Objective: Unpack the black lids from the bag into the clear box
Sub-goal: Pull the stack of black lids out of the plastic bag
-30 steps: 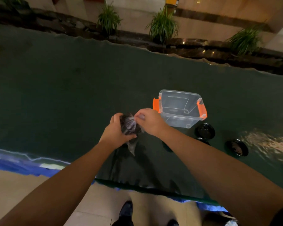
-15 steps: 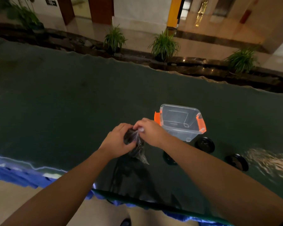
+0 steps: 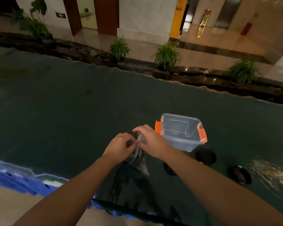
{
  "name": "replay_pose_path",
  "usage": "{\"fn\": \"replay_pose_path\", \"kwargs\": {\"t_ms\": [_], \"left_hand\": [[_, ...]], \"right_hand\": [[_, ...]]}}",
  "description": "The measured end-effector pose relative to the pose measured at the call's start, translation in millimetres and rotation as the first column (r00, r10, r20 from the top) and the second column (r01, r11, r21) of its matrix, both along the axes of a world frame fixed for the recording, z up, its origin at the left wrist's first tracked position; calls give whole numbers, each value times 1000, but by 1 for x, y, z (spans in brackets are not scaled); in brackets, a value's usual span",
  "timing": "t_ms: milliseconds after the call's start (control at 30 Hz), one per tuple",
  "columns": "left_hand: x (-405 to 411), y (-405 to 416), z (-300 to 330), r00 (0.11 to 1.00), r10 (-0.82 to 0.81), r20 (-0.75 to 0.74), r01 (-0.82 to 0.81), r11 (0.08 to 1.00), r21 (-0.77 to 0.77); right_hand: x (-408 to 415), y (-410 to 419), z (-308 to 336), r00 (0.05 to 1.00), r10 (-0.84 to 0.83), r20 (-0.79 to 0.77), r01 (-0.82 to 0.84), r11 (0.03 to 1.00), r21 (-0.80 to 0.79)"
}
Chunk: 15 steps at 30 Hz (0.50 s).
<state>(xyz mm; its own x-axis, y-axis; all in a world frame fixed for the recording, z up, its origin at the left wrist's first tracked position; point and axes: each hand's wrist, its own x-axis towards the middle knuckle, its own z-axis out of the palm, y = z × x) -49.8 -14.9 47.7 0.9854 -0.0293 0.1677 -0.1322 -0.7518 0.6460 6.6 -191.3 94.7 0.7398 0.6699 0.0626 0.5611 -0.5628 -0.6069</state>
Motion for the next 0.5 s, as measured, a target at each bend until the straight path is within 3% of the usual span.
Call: {"fn": "replay_pose_path", "kwargs": {"t_ms": [200, 333, 433, 500], "left_hand": [[-2, 0, 2, 997, 70, 8, -70, 997, -27], [-6, 1, 3, 994, 103, 23, -102, 994, -47], [-9, 5, 5, 993, 119, 20, -118, 992, -55], [-12, 8, 6, 993, 121, 20, -120, 992, -46]], "right_hand": [[-6, -2, -13, 979, -204, -20, 205, 977, 60], [-12, -1, -24, 900, -391, -194, 413, 907, 83], [-13, 0, -29, 852, -404, -333, 457, 885, 94], [-15, 1, -29, 877, -378, -298, 422, 901, 98]]}}
